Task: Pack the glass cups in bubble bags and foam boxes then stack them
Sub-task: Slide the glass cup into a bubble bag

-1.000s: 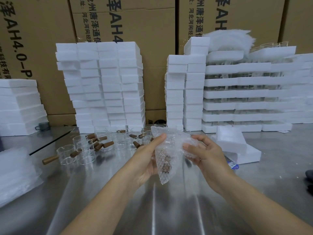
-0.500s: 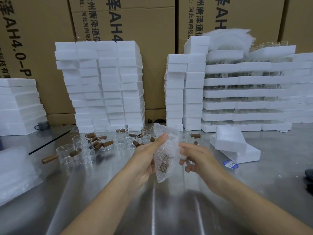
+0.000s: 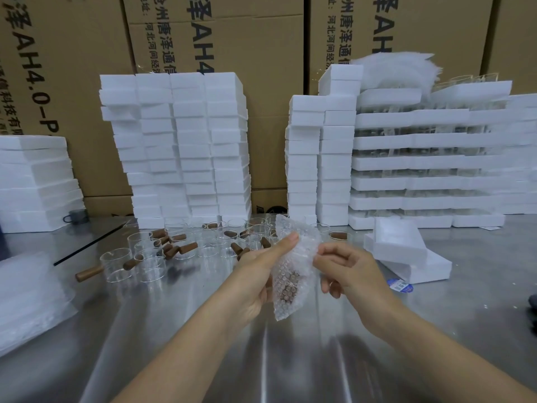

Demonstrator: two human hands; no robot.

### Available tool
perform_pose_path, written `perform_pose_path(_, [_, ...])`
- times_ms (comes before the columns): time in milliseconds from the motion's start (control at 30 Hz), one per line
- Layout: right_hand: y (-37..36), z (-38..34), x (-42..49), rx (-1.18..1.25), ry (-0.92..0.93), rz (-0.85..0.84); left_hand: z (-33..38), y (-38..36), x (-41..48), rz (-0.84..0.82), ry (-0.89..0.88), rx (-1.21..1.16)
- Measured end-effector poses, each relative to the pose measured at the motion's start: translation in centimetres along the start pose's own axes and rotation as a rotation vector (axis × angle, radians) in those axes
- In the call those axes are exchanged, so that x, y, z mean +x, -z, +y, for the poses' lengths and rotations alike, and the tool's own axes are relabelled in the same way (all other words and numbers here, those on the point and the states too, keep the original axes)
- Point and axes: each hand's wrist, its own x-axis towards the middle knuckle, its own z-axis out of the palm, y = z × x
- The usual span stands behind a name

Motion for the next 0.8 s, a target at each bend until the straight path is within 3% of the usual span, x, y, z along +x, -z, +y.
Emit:
perform_pose_path(200, [0.0,-0.3,-0.1,0.046,-0.109,-0.231,0.0,-0.1,-0.2,-0.028,-0.025,0.093])
perform_pose_path(500, [0.0,0.1,-0.1,0.010,0.024,-0.072,-0.3,0.3,0.0,0.099,-0.006,-0.005])
perform_pose_path(800, [-1.2,1.0,-1.3,-0.163,0.022,-0.277,-1.3,-0.3,-0.1,0.070,0.000,0.016])
